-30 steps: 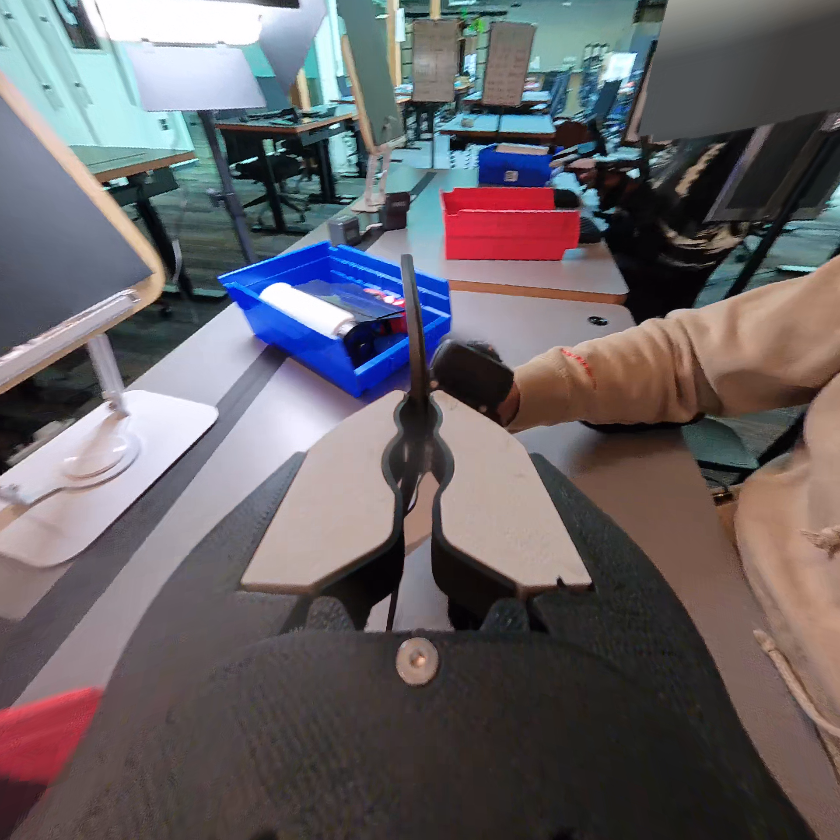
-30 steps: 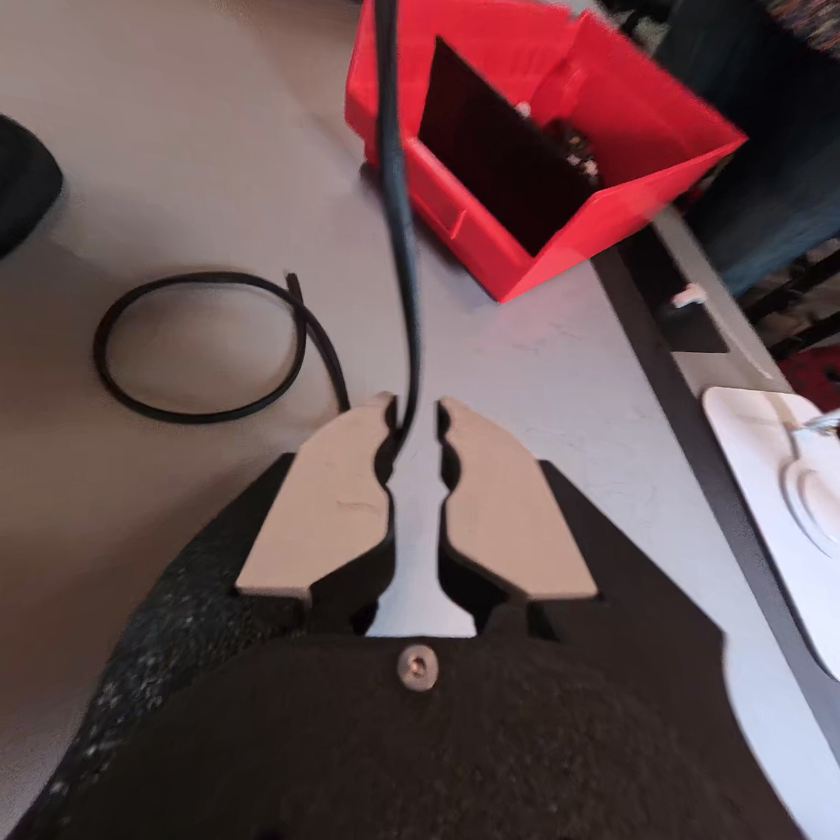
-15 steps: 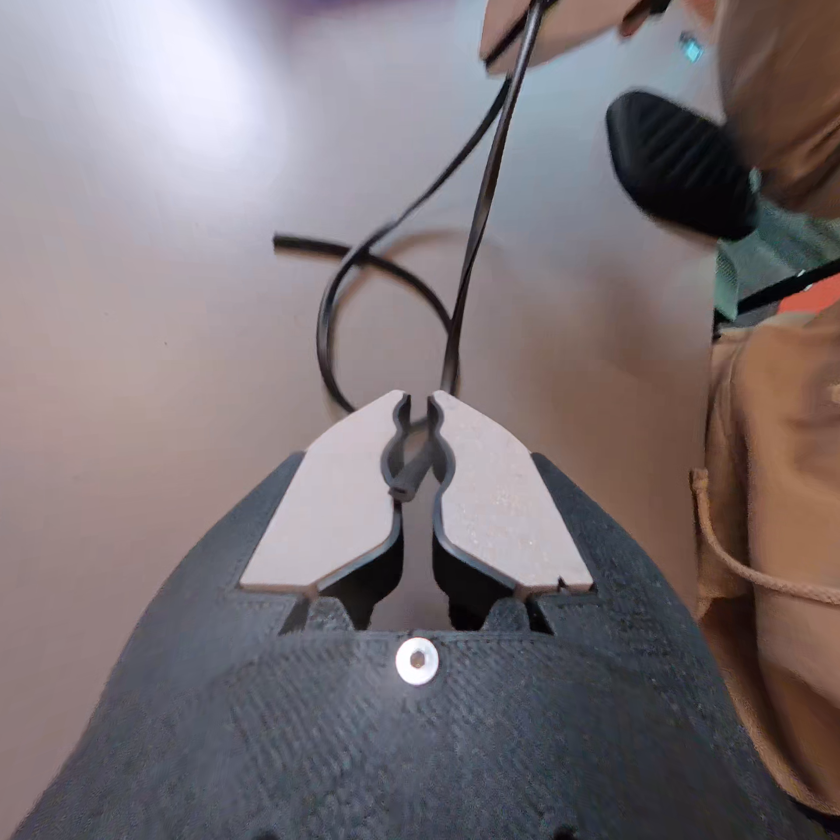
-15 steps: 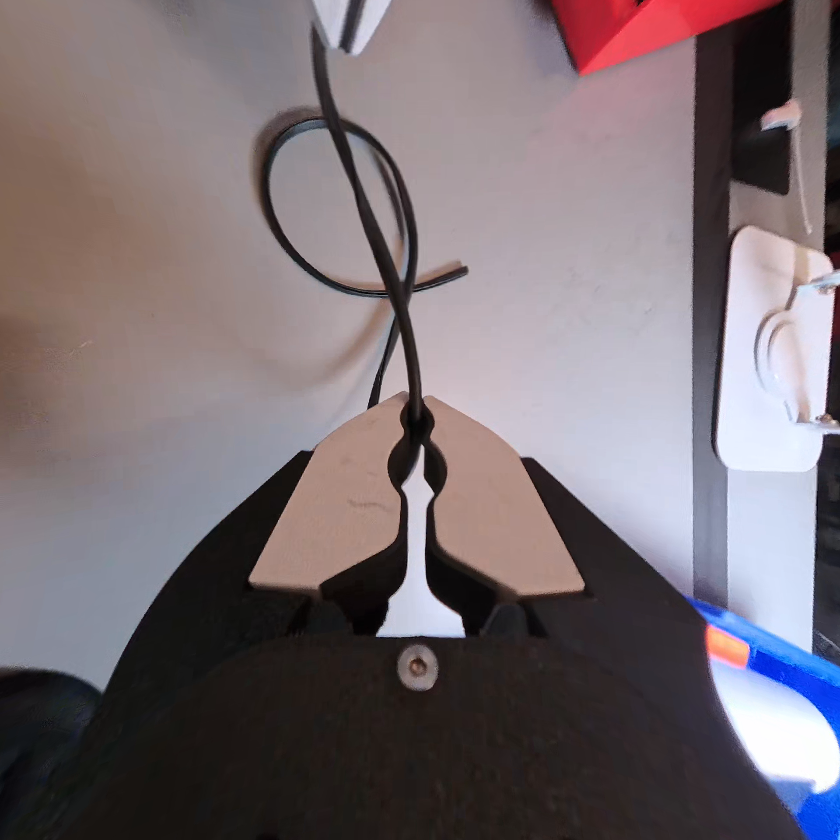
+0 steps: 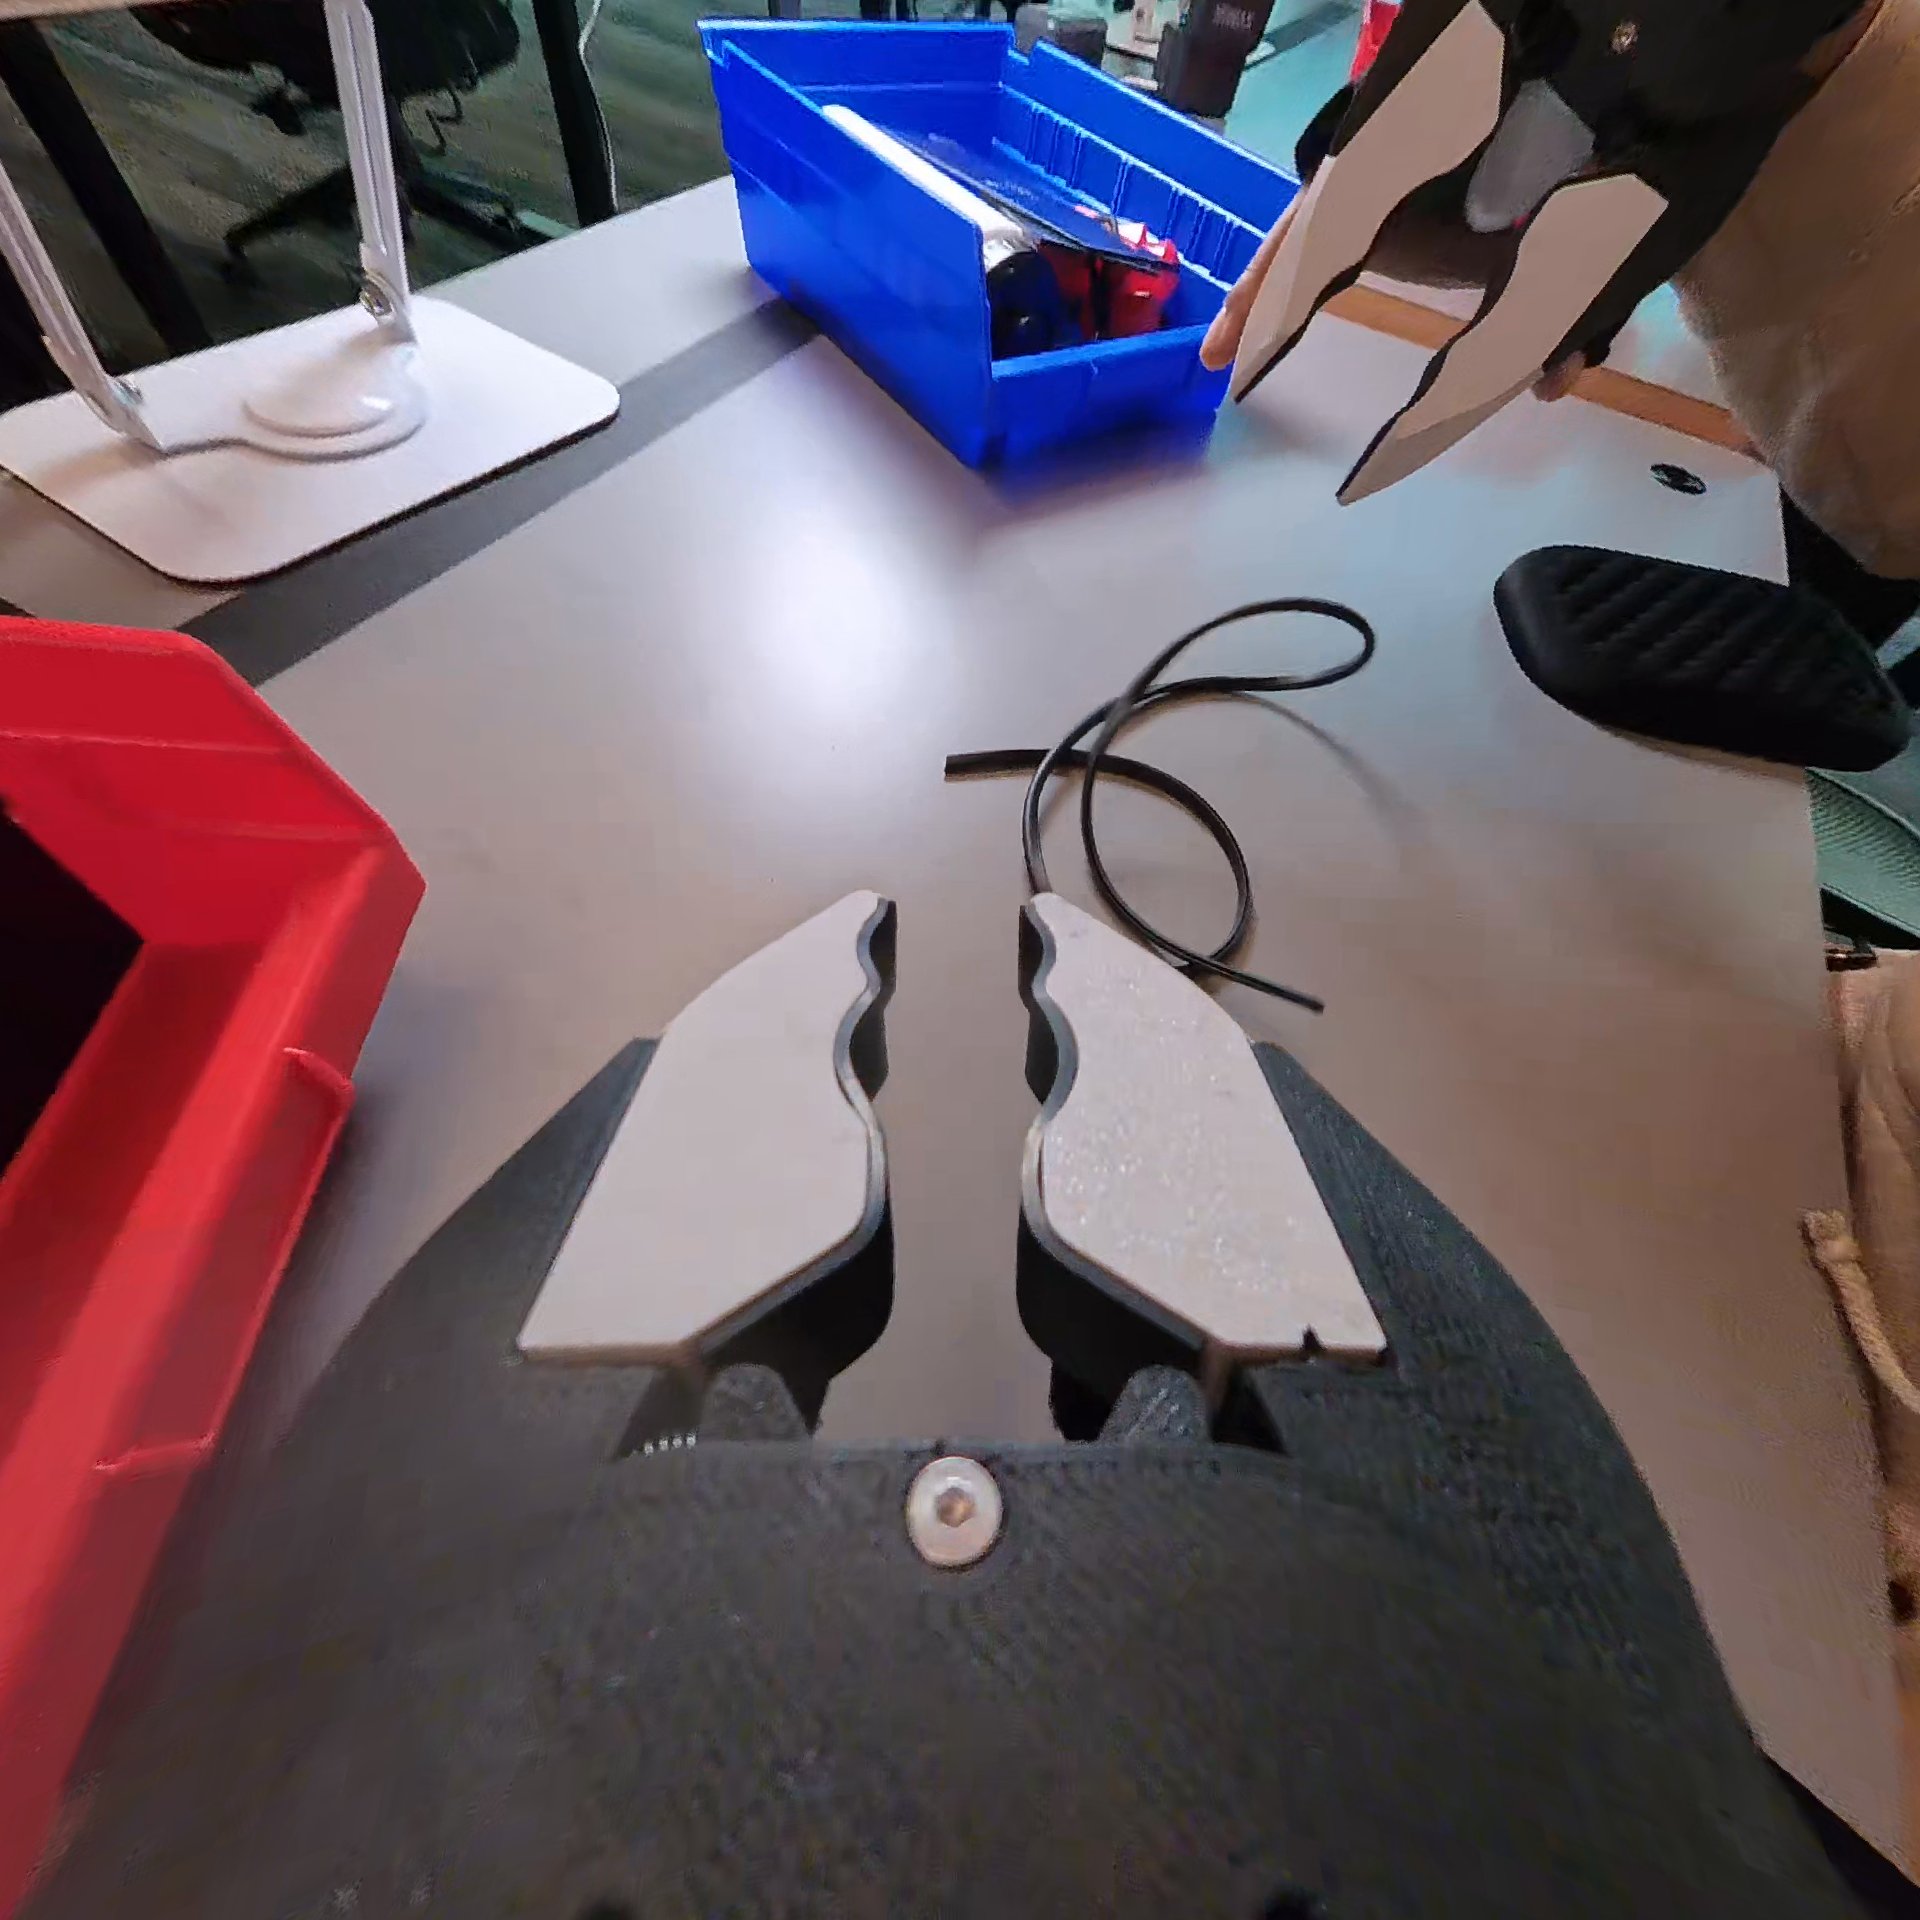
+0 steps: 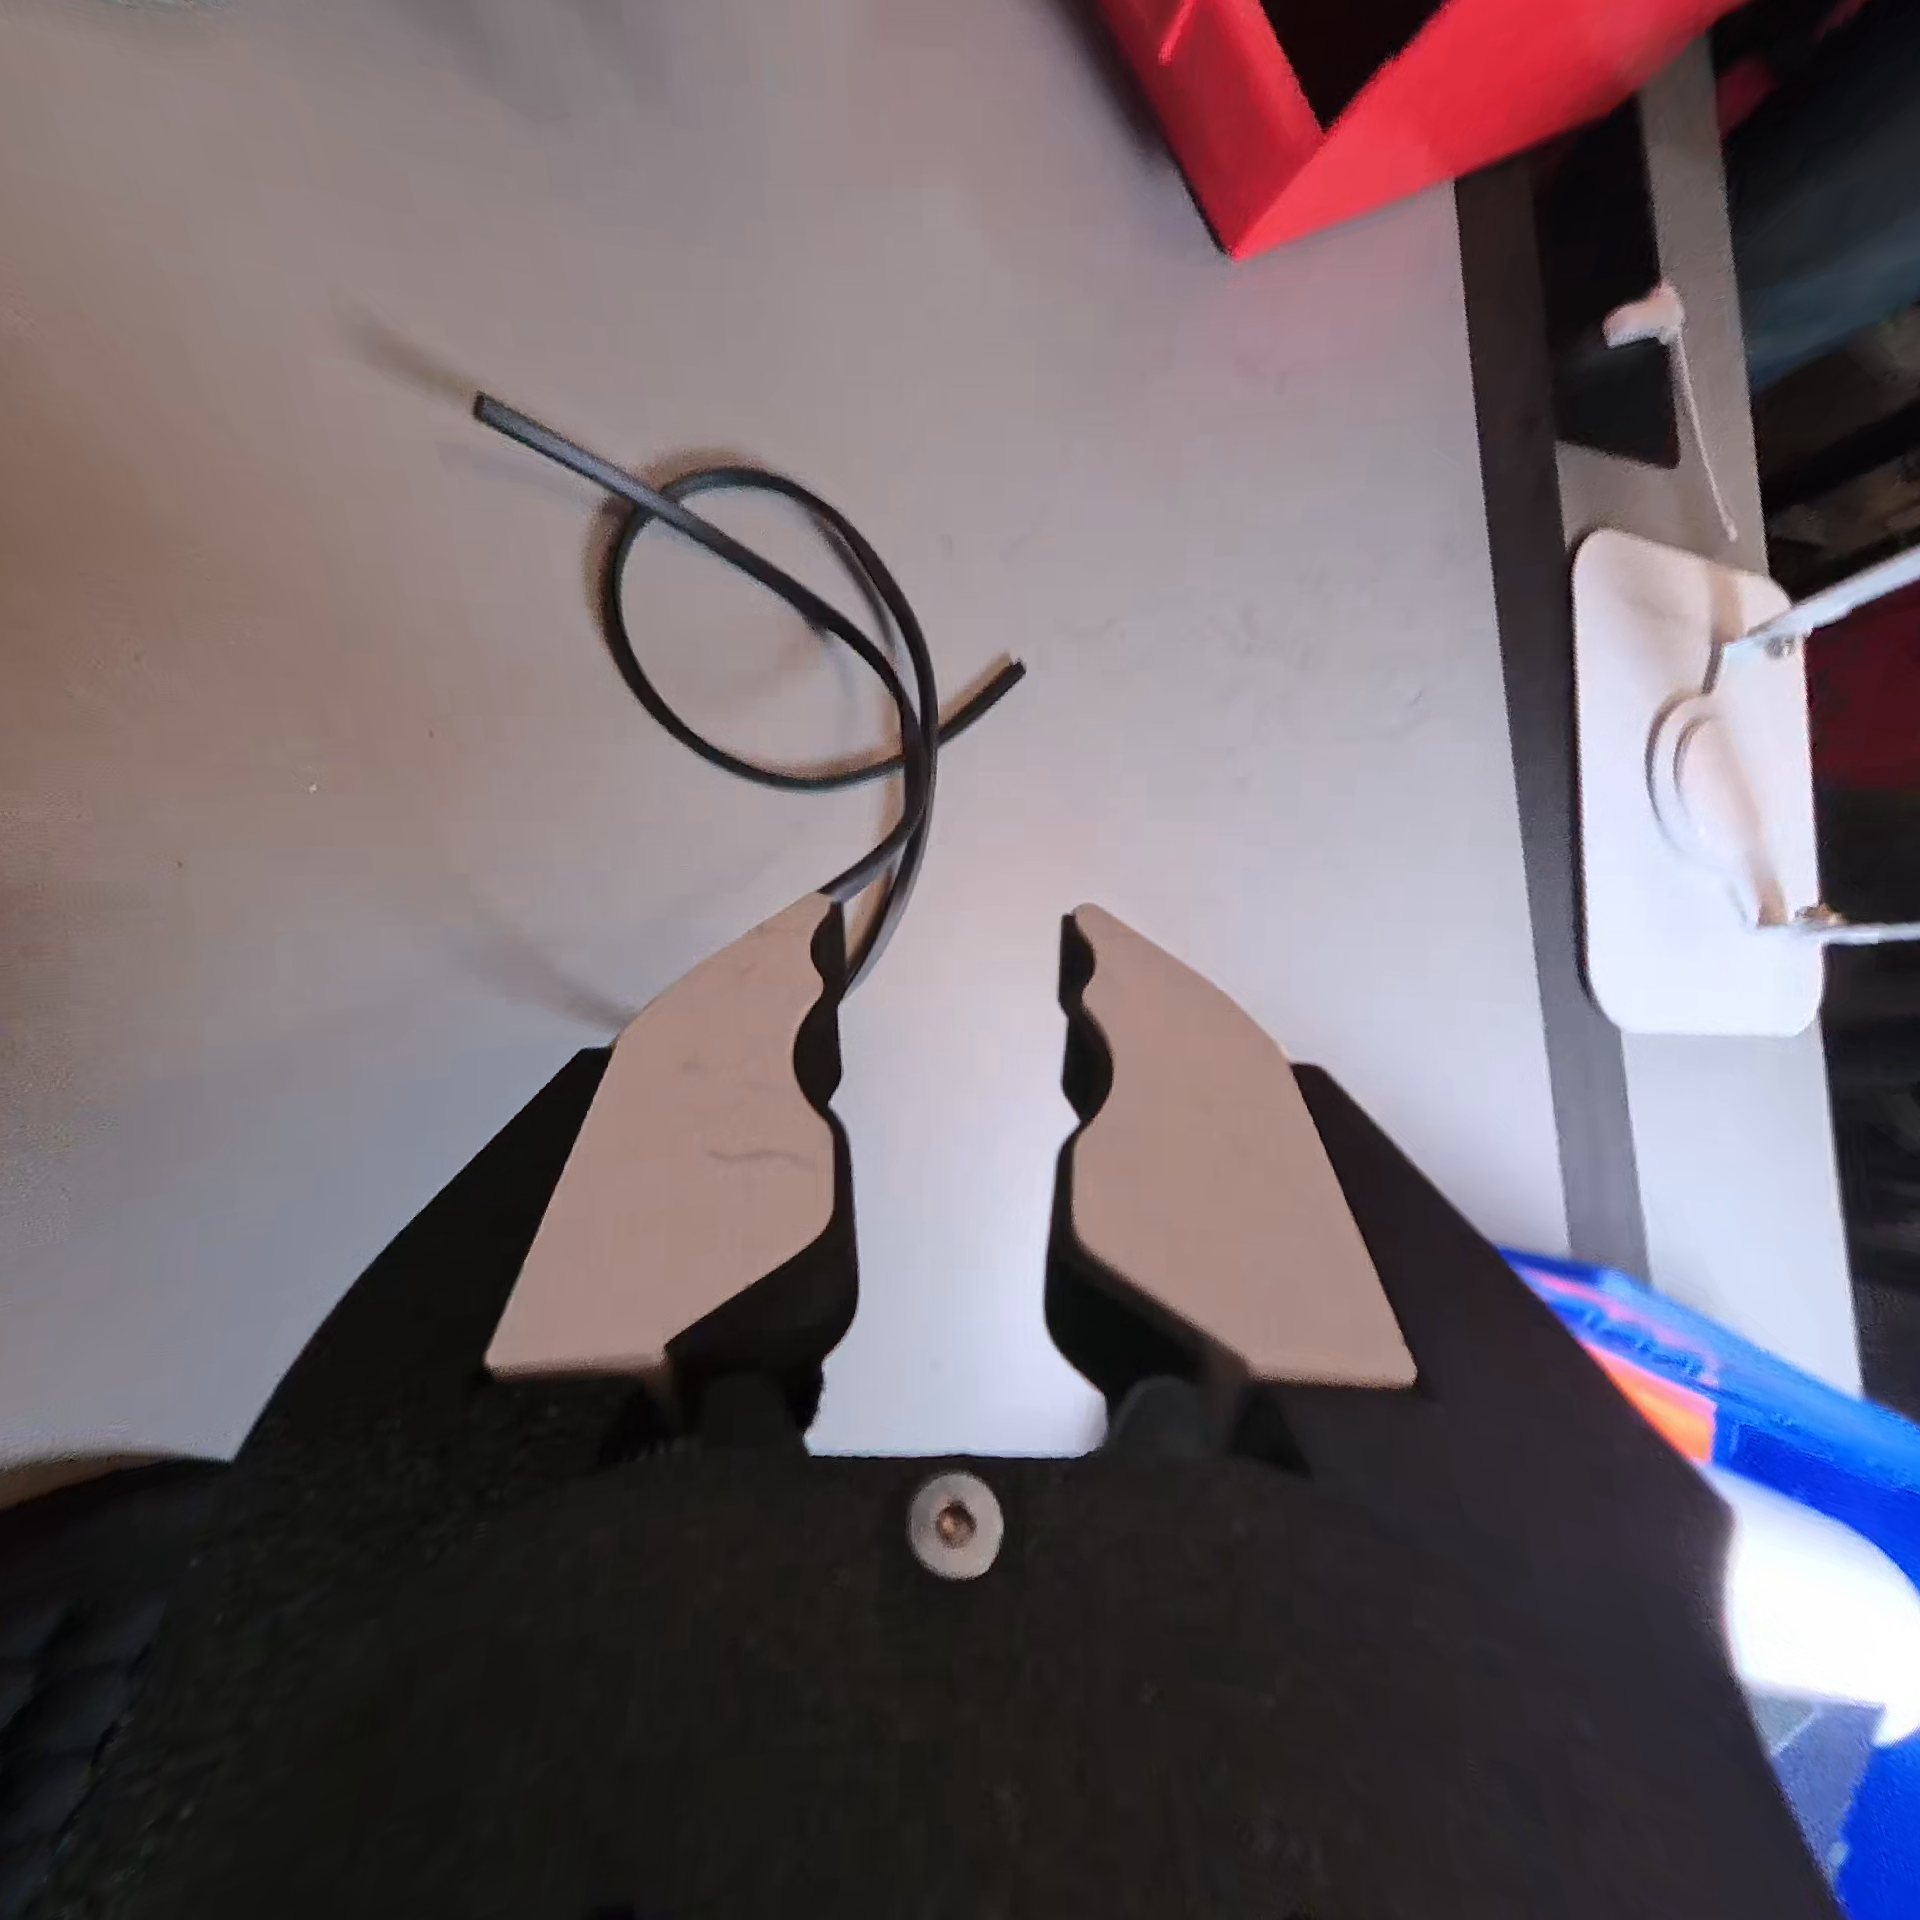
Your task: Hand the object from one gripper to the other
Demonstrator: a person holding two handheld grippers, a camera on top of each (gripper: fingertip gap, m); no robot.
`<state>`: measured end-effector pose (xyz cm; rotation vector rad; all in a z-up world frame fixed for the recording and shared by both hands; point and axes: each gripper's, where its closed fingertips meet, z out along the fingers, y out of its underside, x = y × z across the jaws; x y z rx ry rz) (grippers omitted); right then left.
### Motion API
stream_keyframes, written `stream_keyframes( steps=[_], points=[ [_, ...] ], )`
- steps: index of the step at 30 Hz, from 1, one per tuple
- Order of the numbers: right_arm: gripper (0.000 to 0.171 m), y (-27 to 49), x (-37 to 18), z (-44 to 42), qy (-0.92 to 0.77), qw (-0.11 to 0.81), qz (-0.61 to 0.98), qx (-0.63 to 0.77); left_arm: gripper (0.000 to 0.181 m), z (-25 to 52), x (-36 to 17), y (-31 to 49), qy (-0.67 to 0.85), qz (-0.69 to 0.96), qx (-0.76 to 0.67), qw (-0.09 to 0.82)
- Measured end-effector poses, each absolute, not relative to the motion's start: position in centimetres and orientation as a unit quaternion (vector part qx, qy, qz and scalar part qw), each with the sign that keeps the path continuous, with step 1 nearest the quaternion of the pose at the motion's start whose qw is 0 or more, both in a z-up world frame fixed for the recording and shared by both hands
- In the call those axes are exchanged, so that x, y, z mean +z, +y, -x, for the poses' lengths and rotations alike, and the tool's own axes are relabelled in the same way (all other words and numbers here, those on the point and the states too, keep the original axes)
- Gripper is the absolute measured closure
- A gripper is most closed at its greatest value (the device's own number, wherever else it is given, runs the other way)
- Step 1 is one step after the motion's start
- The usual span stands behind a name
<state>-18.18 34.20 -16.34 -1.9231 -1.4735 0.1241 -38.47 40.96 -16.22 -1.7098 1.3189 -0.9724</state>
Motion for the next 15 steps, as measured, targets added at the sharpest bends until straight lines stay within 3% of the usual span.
stream_keyframes(
  steps=[1, 8, 12, 15],
  points=[
    [0.129, 34.5, -16.2, 18.9, -0.578, 0.344, 0.738, 0.051, 0.159, 38.3, -16.5, 41.0, 0.514, 0.667, -0.379, 0.385],
    [0.106, 37.2, -22.5, 23.2, -0.605, 0.193, 0.771, 0.055, 0.160, 37.3, -18.4, 40.8, 0.509, 0.663, -0.377, 0.399],
    [0.110, 38.5, -26.2, 23.2, -0.580, 0.119, 0.804, 0.061, 0.161, 37.4, -19.2, 40.6, 0.518, 0.661, -0.372, 0.396],
    [0.129, 39.2, -27.0, 23.4, -0.555, 0.112, 0.820, 0.082, 0.162, 37.4, -19.4, 40.6, 0.520, 0.659, -0.372, 0.397]
  ],
)
